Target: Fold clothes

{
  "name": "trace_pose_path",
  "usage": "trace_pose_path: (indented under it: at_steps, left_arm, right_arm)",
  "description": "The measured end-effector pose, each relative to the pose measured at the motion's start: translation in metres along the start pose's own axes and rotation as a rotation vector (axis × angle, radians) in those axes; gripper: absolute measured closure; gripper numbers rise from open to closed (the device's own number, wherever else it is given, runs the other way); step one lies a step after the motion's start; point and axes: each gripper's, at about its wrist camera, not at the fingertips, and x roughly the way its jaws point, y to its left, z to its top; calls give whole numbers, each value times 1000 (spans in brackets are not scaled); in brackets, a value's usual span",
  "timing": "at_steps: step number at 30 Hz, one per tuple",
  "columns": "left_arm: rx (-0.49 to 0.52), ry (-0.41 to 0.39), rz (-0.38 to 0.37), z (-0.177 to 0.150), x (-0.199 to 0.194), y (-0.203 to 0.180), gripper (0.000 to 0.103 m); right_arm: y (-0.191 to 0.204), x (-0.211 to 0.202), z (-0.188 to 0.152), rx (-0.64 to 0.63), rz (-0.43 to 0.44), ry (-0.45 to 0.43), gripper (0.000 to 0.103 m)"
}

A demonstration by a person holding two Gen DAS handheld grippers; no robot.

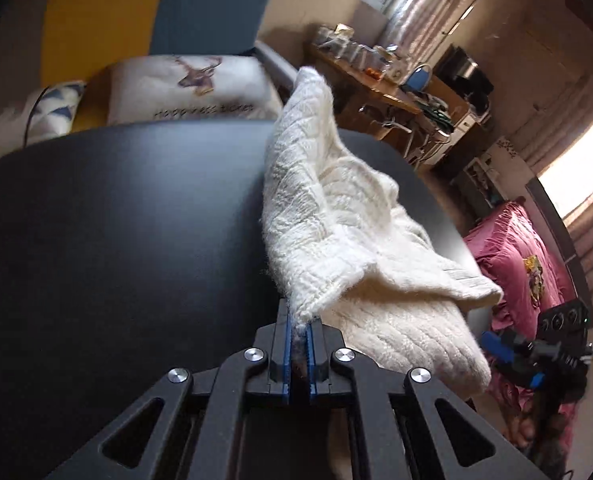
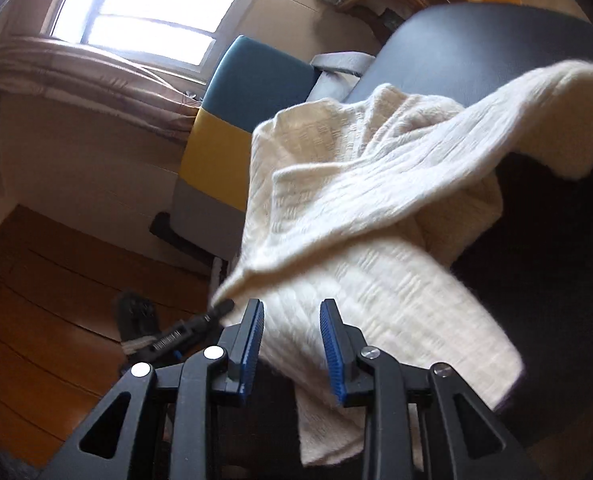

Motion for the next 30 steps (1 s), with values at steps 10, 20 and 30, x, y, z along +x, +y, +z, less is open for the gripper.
trace_pose_path:
  at_steps: [10,20,30]
  left_arm:
    - [-152,-49,35,-86,-64,83,87]
    - [-115,-57,35,-134,-84,73,42]
    - [8,-6,-9,-144,-66,25,40]
  right_arm:
    - [-36,24,-16,319,33,-55,68]
    - [-62,27,-32,530,-107,-116,68]
    - [-82,35,-29,613,-85,-273,68]
